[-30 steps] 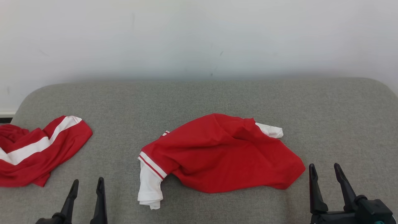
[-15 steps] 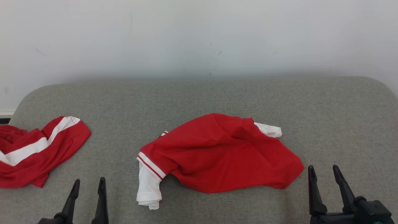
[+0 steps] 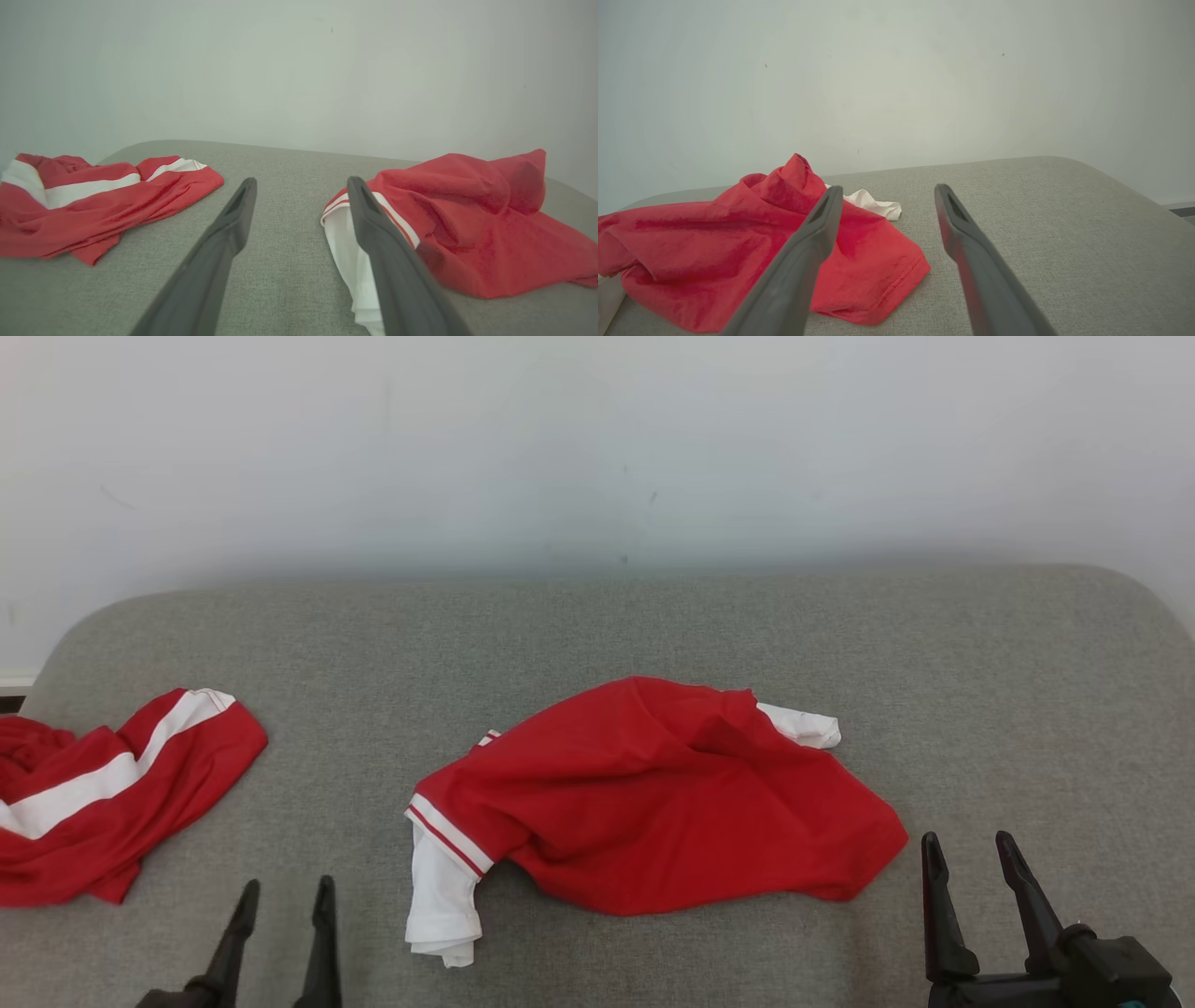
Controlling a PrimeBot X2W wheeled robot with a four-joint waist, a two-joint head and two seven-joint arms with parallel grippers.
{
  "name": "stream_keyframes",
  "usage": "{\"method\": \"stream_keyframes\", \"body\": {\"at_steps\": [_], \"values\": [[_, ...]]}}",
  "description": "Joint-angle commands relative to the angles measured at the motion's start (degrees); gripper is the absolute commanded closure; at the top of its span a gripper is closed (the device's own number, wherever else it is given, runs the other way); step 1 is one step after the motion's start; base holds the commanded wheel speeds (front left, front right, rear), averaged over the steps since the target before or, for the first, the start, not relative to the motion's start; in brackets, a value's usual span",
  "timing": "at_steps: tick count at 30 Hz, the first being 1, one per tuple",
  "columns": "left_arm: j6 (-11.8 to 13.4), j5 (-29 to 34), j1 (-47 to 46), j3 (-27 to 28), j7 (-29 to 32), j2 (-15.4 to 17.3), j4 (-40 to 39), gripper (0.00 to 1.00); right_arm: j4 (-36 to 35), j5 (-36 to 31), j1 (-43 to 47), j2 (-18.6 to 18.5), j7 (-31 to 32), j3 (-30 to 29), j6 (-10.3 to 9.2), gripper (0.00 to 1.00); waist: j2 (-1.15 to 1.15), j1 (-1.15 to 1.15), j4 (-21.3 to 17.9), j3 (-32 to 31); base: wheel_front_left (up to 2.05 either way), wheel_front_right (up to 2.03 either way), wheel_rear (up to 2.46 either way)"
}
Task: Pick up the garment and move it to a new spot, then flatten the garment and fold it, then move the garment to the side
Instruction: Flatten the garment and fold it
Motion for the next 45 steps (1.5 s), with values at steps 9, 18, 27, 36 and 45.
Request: {"method": "stream_keyframes", "body": {"at_steps": [9,18,27,36,45], "values": [[-0.9,-1.0,-4.8,-6.3,0.3,0.9,5.6,0.00,0.2,-0.3,-0.8,0.0,-0.1,0.7,-0.12,0.00,0.00,0.00,-1.7,1.5,0.00,0.00,0.00],[-0.8,-3.3,-9.3,-10.0,1.1,0.9,15.7,0.00,0.0,-0.1,-2.2,0.0,-0.1,1.1,-0.12,0.00,0.00,0.00,-4.1,4.3,0.00,0.00,0.00],[-0.7,-6.5,-12.8,-15.7,1.0,1.1,22.0,1.00,0.0,0.3,-2.2,0.0,-0.1,0.6,-0.12,0.00,0.00,0.00,-4.5,5.1,0.00,0.00,0.00],[0.0,-4.9,-12.2,-18.4,0.2,2.2,17.0,1.00,0.0,0.9,-0.9,0.0,-0.1,0.3,-0.12,0.00,0.00,0.00,0.8,3.1,0.00,0.00,0.00],[3.2,-2.3,-6.7,-19.7,3.8,5.4,6.9,1.00,-0.1,1.5,-0.8,0.0,-0.1,0.6,-0.12,0.00,0.00,0.00,5.8,3.2,0.00,0.00,0.00]]}}
